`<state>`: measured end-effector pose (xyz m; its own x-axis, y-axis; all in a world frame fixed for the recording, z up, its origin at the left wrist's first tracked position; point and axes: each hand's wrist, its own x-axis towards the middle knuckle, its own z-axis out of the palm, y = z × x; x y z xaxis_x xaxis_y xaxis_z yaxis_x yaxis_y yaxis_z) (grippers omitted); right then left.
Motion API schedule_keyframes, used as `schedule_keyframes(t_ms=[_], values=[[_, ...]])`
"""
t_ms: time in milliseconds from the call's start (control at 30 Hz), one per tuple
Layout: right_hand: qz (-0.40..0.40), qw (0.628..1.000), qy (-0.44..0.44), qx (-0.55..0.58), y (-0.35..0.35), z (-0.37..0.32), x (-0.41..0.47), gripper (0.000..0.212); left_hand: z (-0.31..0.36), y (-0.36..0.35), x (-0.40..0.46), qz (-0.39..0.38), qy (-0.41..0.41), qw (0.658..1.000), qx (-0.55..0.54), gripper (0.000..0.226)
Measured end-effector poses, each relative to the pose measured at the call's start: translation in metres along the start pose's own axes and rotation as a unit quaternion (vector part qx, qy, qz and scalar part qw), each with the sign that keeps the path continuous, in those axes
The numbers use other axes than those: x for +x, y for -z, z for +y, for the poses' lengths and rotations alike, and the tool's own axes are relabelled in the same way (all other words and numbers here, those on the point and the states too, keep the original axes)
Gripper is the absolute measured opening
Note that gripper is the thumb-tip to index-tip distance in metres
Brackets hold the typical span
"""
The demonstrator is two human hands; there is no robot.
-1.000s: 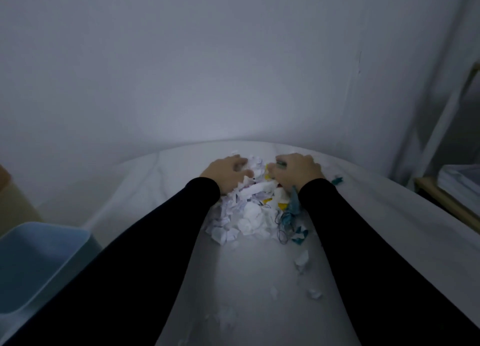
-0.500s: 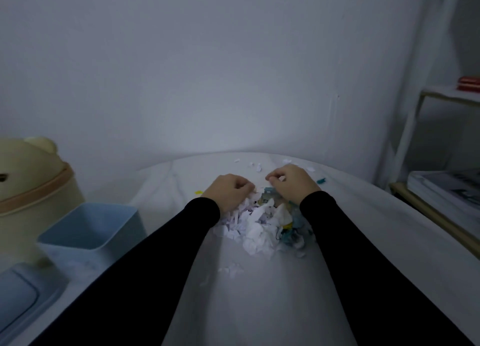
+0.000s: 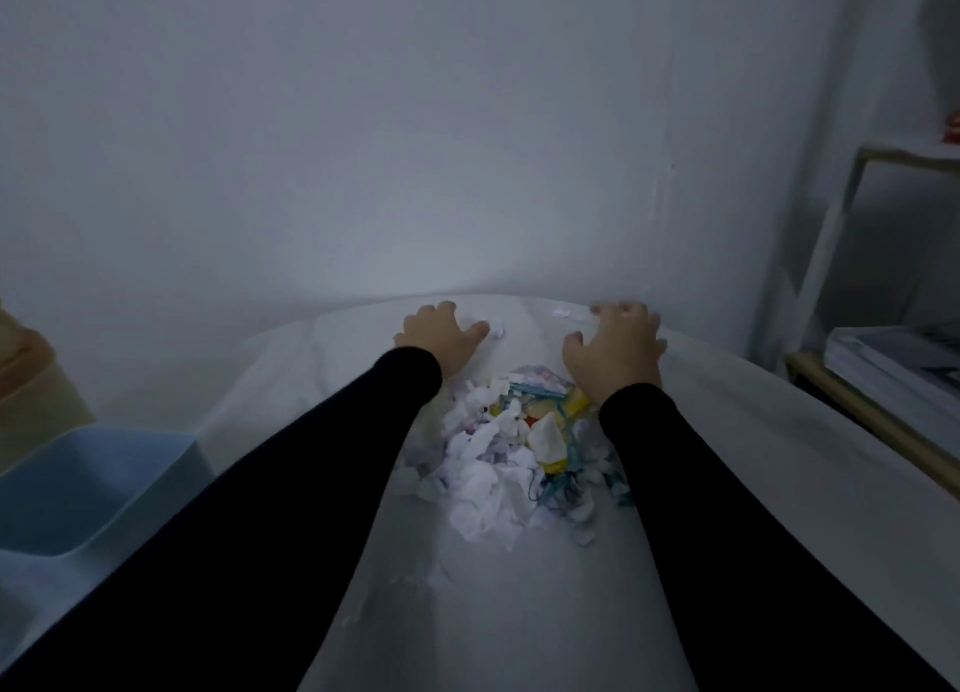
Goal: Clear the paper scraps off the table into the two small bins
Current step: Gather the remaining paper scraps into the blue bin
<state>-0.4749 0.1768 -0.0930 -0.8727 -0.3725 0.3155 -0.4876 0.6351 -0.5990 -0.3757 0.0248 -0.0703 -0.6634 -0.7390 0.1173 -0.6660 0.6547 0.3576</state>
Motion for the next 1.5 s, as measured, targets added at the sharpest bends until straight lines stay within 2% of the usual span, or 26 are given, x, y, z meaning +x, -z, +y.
schedule_keyframes(t_ms=[133, 267, 467, 567, 667, 800, 900, 1033, 1133, 1267, 1400, 1500], values=[[-0.078, 0.995, -0.048, -0.034, -0.017, 0.001, 0.017, 0.051, -0.002, -0.013, 0.026, -0.011, 0.019, 0.999, 0.035, 0.072], [-0.129, 0.991, 0.035, 0.016, -0.021, -0.002, 0.026, 0.048, -0.001, -0.021, 0.039, -0.014, 0.006, 1.0, 0.017, 0.068], [-0.056, 0.981, 0.161, -0.093, -0.028, -0.019, 0.04, 0.043, 0.013, -0.027, 0.033, -0.041, -0.079, 0.993, 0.072, 0.053], [-0.092, 0.974, 0.148, -0.141, -0.039, -0.017, 0.047, 0.052, 0.011, -0.028, 0.038, -0.031, -0.091, 0.993, 0.073, 0.058], [-0.135, 0.975, 0.119, -0.127, -0.043, -0.012, 0.051, 0.061, 0.009, -0.03, 0.039, -0.03, -0.046, 0.998, 0.043, 0.068], [-0.159, 0.973, 0.105, -0.133, -0.047, -0.011, 0.05, 0.067, 0.011, -0.029, 0.043, -0.041, -0.017, 0.998, 0.052, 0.069], [-0.153, 0.974, 0.108, -0.131, -0.047, -0.01, 0.05, 0.061, 0.016, -0.026, 0.046, -0.073, -0.008, 0.997, -0.008, 0.052], [-0.151, 0.98, 0.116, -0.06, -0.046, -0.011, 0.05, 0.042, 0.015, -0.026, 0.035, -0.052, -0.045, 0.998, 0.0, 0.037], [-0.174, 0.979, 0.107, -0.022, -0.041, -0.011, 0.046, 0.035, 0.015, -0.024, 0.025, -0.036, -0.094, 0.994, 0.049, 0.036], [-0.177, 0.978, 0.109, 0.002, -0.031, -0.013, 0.038, 0.039, 0.014, -0.016, 0.009, -0.049, -0.14, 0.987, 0.062, 0.038], [-0.164, 0.979, 0.117, 0.021, -0.026, -0.011, 0.027, 0.032, 0.012, -0.006, -0.004, -0.037, -0.159, 0.986, 0.028, 0.031], [-0.152, 0.977, 0.145, 0.028, -0.021, -0.008, 0.01, 0.027, 0.007, -0.004, -0.009, 0.0, -0.163, 0.986, -0.023, 0.028]])
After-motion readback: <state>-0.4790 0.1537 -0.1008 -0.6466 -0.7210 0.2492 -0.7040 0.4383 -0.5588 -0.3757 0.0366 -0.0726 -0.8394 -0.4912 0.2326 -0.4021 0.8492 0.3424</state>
